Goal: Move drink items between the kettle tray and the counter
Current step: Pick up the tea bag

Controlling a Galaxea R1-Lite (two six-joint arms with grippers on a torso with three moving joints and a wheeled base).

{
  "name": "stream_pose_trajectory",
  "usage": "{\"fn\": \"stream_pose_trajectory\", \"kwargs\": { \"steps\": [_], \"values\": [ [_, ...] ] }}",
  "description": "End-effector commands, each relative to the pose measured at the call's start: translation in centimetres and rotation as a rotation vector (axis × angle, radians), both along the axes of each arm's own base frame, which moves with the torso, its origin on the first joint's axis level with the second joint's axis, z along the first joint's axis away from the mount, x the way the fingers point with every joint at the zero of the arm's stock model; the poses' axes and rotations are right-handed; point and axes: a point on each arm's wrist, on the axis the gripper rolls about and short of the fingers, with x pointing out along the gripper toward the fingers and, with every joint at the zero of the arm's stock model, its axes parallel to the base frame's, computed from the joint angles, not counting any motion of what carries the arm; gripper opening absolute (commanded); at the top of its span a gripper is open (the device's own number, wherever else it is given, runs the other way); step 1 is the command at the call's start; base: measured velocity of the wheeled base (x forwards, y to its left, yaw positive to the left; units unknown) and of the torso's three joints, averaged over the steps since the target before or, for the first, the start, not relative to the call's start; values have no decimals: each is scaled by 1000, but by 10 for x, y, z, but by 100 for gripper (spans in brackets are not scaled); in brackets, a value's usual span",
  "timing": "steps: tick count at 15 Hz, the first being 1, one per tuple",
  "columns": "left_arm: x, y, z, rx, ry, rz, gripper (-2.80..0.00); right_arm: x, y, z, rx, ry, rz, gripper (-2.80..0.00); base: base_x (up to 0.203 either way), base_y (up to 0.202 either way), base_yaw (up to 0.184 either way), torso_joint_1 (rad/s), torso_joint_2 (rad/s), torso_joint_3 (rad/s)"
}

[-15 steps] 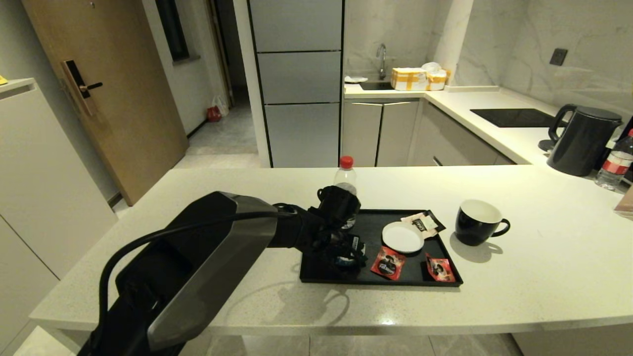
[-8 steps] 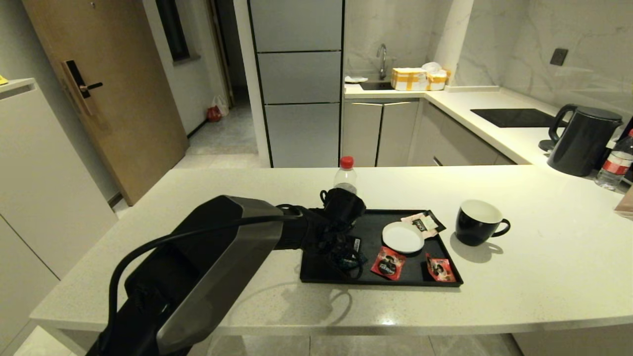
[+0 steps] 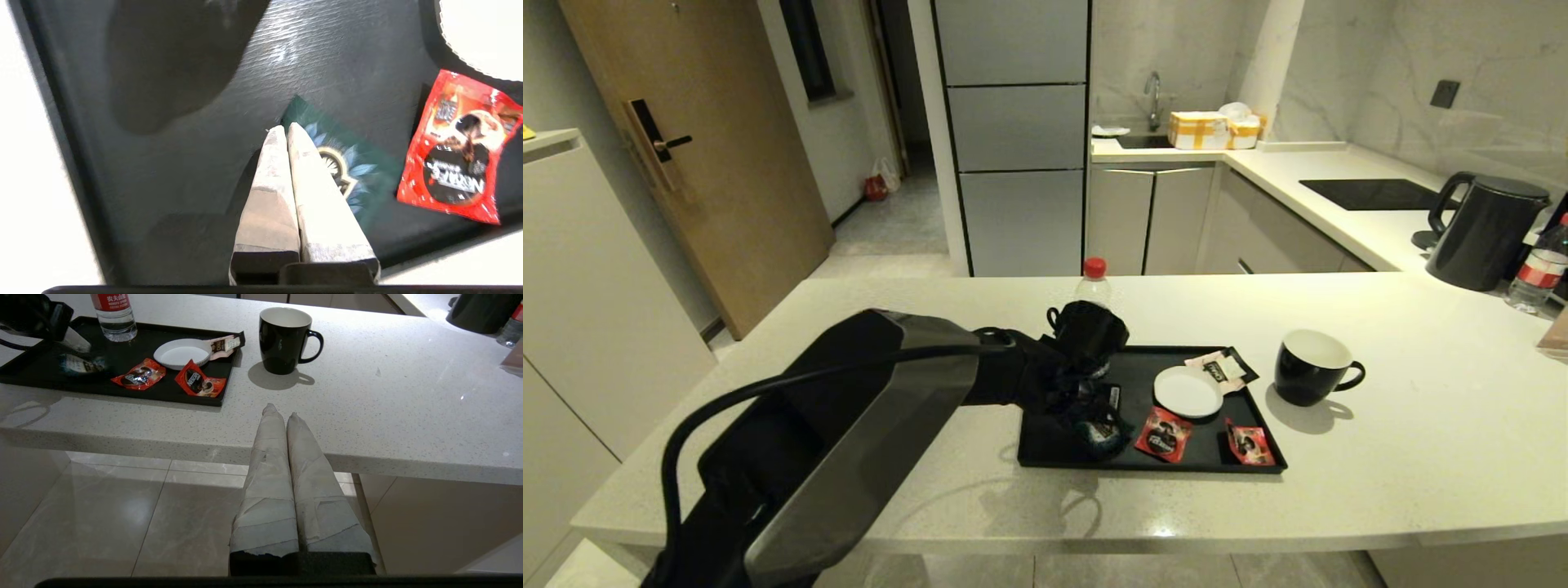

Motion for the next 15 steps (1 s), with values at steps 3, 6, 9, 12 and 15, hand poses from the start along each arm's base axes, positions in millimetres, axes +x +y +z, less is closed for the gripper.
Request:
{"fn": "stream_pose_trajectory", "kwargs": {
  "steps": [3, 6, 9, 12, 15],
  "values": [
    [-23, 52, 97, -91, -109, 74, -280, 0, 0, -1, -1, 3, 1, -280, 0, 0, 0, 0, 0, 0],
    [-56, 113, 122, -65, -96, 172, -280, 0, 0, -1, -1, 3, 1, -280, 0, 0, 0, 0, 0, 0],
    [-67, 116, 101, -8, -25, 166, -280, 0, 0, -1, -1, 3, 1, -280, 0, 0, 0, 0, 0, 0],
    [-73, 79, 69, 46, 36, 87, 0, 0, 0, -1, -1, 3, 1, -280, 0, 0, 0, 0, 0, 0],
    [-67, 57, 51, 61, 55, 51, 0, 0, 0, -1, -1, 3, 1, -280, 0, 0, 0, 0, 0, 0]
  ]
}}
